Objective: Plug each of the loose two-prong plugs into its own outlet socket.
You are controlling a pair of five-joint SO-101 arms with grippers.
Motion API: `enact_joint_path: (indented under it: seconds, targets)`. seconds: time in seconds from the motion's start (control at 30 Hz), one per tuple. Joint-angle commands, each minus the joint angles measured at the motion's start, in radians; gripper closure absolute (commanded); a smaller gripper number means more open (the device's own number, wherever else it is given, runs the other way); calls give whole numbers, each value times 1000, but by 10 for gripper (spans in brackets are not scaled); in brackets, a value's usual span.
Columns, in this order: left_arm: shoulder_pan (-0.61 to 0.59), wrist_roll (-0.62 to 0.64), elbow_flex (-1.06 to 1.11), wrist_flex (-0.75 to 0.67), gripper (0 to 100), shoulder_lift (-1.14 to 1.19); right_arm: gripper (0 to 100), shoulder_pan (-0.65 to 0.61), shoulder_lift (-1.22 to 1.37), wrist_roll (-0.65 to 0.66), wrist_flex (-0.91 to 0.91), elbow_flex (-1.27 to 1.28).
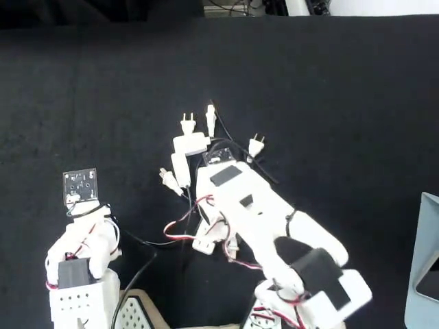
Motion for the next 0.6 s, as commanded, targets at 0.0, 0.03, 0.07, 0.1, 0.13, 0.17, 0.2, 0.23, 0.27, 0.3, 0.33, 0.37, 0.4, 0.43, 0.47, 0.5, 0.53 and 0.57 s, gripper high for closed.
enact_joint_path:
  seconds: [0.0,0.03,0.07,0.1,0.13,0.17,0.2,0.23,0.27,0.3,0.33,0.37,0.4,0.43,0.47,0.5,0.53,0.57]
  targets:
    - [-7,-5,18,-17,970,-8,913,-9,38,-12,15,-47]
    - [-7,-5,18,-17,970,-8,914,-8,39,-12,15,-51]
    - [-7,-5,18,-17,970,-8,925,-8,38,-9,17,-59]
    - [-7,-5,18,-17,970,-8,953,-8,31,-8,17,-64]
    - [-7,-5,18,-17,970,-8,986,-8,21,-5,17,-65]
    - [-7,-5,18,-17,970,-8,986,-8,7,-5,17,-67]
    - [-7,-5,18,-17,970,-8,980,-8,-12,-5,17,-64]
    - [-7,-5,18,-17,970,-8,988,-8,-31,-5,18,-62]
    - [-7,-5,18,-17,970,-8,987,-8,-51,-5,25,-62]
    - [-7,-5,18,-17,970,-8,986,-6,-74,-3,32,-62]
    - [-7,-5,18,-17,970,-8,986,0,-99,-3,40,-62]
    - [-7,-5,18,-17,970,-8,986,17,-125,-2,44,-62]
    - [-7,-5,18,-17,970,-8,986,44,-154,6,44,-62]
    - [-7,-5,18,-17,970,-8,986,77,-185,35,44,-62]
    - [-7,-5,18,-17,970,-8,986,112,-219,71,44,-64]
    - [-7,-5,18,-17,970,-8,986,147,-252,107,44,-64]
    - [-7,-5,18,-17,970,-8,986,180,-291,141,44,-64]
    - [-7,-5,18,-18,970,-8,986,209,-328,169,44,-64]
